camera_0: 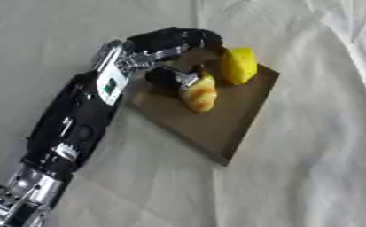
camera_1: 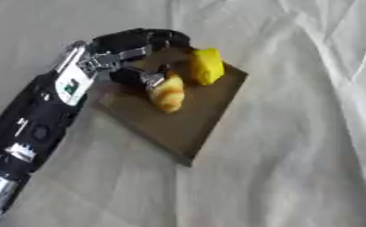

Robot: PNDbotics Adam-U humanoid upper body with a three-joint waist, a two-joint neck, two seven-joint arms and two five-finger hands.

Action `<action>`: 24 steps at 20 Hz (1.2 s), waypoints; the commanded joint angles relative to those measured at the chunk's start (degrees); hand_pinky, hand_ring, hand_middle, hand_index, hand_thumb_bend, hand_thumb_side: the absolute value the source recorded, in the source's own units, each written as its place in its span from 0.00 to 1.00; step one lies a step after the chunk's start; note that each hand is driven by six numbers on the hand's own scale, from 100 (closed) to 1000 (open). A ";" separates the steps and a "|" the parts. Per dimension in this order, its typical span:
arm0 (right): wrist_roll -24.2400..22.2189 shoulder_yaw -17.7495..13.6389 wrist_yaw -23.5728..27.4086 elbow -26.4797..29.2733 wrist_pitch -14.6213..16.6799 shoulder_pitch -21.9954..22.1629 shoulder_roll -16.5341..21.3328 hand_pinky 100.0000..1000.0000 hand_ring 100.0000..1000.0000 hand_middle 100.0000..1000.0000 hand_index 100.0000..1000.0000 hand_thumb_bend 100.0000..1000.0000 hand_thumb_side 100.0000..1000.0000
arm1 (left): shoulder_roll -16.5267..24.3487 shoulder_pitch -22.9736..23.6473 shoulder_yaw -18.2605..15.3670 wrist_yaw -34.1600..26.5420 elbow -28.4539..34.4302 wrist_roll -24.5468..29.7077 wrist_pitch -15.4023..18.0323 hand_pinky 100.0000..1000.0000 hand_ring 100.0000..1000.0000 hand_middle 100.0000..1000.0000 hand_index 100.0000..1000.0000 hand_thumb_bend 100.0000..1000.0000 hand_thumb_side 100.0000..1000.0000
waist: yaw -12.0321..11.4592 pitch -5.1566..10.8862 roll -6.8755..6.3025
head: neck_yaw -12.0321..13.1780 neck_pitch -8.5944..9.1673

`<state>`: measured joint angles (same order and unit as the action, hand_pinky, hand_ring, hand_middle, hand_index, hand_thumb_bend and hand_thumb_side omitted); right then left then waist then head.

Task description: Pick up objects on the table and place them in the box.

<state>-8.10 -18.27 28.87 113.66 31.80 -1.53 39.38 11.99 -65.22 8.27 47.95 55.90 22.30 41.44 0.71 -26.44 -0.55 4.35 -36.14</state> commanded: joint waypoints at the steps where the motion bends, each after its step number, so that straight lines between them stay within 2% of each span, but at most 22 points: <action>1: -0.09 -0.59 0.54 0.93 0.15 0.20 1.40 0.95 0.64 0.68 0.86 0.00 0.55 | 0.82 -0.83 -0.31 -2.06 3.17 2.73 3.57 1.00 1.00 0.95 1.00 0.25 0.65 | -0.05 1.91 0.21 | -0.27 0.83; 3: -0.19 -0.64 0.54 0.93 0.50 0.55 1.41 0.95 0.64 0.68 0.86 0.00 0.55 | 1.67 -0.71 -0.77 -4.97 5.38 2.77 2.80 1.00 1.00 0.94 1.00 0.17 0.60 | -0.21 2.08 0.15 | -0.57 0.81; 4: -0.21 -0.66 0.56 0.93 0.62 0.66 1.44 0.95 0.64 0.68 0.86 0.00 0.55 | 2.25 -0.62 -1.09 -6.87 6.70 2.69 2.15 1.00 1.00 0.92 0.99 0.08 0.59 | -0.30 2.16 0.12 | -0.74 0.79; 5: -0.19 -0.70 0.60 0.93 0.74 0.72 1.50 0.95 0.64 0.69 0.86 0.00 0.55 | 2.98 -0.51 -1.46 -9.39 8.38 2.43 1.36 1.00 1.00 0.92 0.98 0.03 0.57 | -0.40 2.23 0.08 | -0.93 0.76; 6: -0.14 -0.76 0.67 0.93 0.87 0.76 1.58 0.95 0.64 0.69 0.86 0.00 0.55 | 3.86 -0.40 -2.09 -12.59 10.30 1.77 0.21 1.00 1.00 0.90 0.95 0.00 0.47 | -0.53 2.30 0.05 | -1.18 0.65; 7: -0.05 -0.83 0.76 0.93 1.03 0.79 1.71 0.95 0.64 0.69 0.86 0.00 0.55 | 5.03 -0.23 -2.67 -16.60 12.64 0.90 -1.50 0.99 1.00 0.89 0.94 0.00 0.44 | -0.65 2.35 -0.01 | -1.45 0.54; 13: 0.82 -1.51 0.69 0.93 2.87 1.50 2.46 0.95 0.64 0.69 0.86 0.00 0.54 | 15.12 2.17 -7.99 -43.52 27.60 -5.98 -14.26 0.95 0.98 0.83 0.88 0.00 0.50 | -1.92 2.62 -0.24 | -4.41 -0.08; 16: 1.54 -1.84 0.14 0.93 3.75 1.91 2.48 0.94 0.65 0.69 0.85 0.00 0.54 | 20.41 5.04 -11.19 -52.73 35.34 -10.75 -18.76 0.94 0.95 0.82 0.88 0.00 0.46 | -2.61 2.62 -0.11 | -5.56 -0.02; 20: 2.76 -2.22 -0.59 0.93 5.64 2.01 2.41 0.94 0.65 0.69 0.85 0.00 0.54 | 27.60 12.48 -15.90 -60.57 46.05 -22.15 -20.50 0.94 0.94 0.82 0.89 0.00 0.41 | -3.62 2.42 0.27 | -6.74 0.17; 24: 4.32 -2.25 -1.42 0.93 7.85 1.41 2.28 0.93 0.66 0.70 0.85 0.00 0.54 | 31.99 23.49 -20.16 -64.49 54.55 -33.60 -18.38 0.94 0.93 0.82 0.90 0.00 0.46 | -4.50 2.09 0.63 | -7.64 0.62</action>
<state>-4.15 -19.73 27.92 113.66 38.80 0.15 39.67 40.82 -41.47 -10.02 -15.19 107.28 -8.04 22.59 -3.86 -25.44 -0.02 -2.91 -36.15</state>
